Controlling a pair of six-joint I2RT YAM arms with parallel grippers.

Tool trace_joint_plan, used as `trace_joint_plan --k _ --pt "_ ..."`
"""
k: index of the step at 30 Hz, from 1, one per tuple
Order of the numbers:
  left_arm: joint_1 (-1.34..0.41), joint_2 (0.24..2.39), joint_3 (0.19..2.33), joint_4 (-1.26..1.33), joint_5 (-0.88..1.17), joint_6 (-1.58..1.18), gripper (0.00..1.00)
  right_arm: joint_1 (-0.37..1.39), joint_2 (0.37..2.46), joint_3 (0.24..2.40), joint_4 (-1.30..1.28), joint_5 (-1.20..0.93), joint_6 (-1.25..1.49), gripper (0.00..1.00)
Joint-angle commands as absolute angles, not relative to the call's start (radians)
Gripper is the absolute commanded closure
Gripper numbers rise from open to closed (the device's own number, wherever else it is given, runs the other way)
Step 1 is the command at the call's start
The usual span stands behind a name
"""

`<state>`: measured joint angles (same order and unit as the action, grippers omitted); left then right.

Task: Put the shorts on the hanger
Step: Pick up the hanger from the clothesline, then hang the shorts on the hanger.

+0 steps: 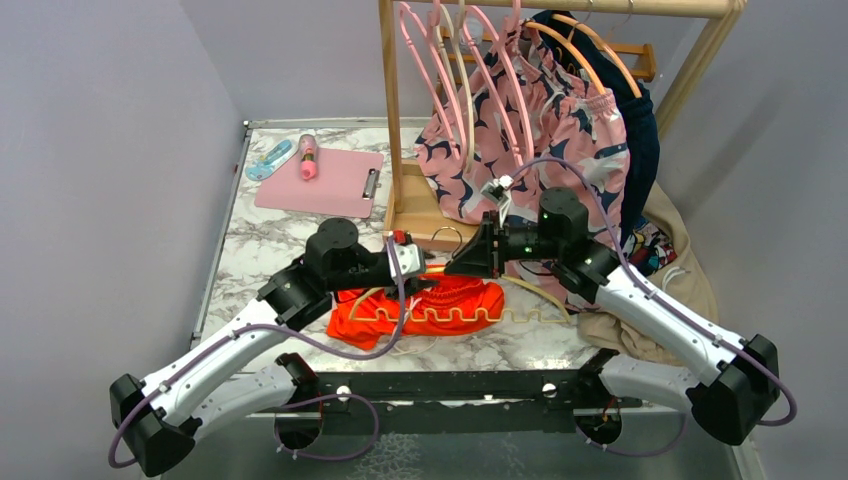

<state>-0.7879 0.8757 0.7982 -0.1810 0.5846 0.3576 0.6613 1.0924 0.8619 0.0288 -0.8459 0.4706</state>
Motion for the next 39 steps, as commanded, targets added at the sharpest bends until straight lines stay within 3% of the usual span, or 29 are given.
trace_joint_plan --k 1,2,3,13,18,22,25,31,39 --pt "-0.795 0.819 0.820 -0.135 0.461 0.332 0.17 0.667 1.046 0.851 0.012 -0.800 0.391 0.99" --pt "-0.795 0.800 0.811 -0.140 0.422 0.327 0.03 0.668 1.032 0.856 -0.010 -0.777 0.362 0.99" --pt "-0.795 0.776 0.805 -0.146 0.381 0.320 0.01 0.668 1.017 0.862 -0.032 -0.755 0.336 0.99" --pt "-0.793 0.370 0.704 -0.230 -0.178 0.049 0.01 0.668 0.823 0.801 -0.163 -0.566 0.208 0.99" --pt "-0.795 0.289 0.696 -0.359 -0.409 -0.208 0.01 0.668 0.678 0.735 -0.179 -0.506 0.176 0.99" --pt "-0.795 0.309 0.673 -0.455 -0.551 -0.408 0.01 0.667 0.651 0.769 -0.261 -0.506 0.127 0.99" --pt "-0.794 0.398 0.647 -0.450 -0.505 -0.460 0.01 0.667 0.644 0.767 -0.259 -0.513 0.126 0.99" --pt "-0.793 0.646 0.701 -0.521 -0.533 -0.606 0.01 0.667 0.644 0.735 -0.167 -0.518 0.218 0.99" --pt "-0.769 0.694 0.702 -0.545 -0.605 -0.734 0.01 0.667 0.598 0.615 0.065 -0.468 0.327 0.99"
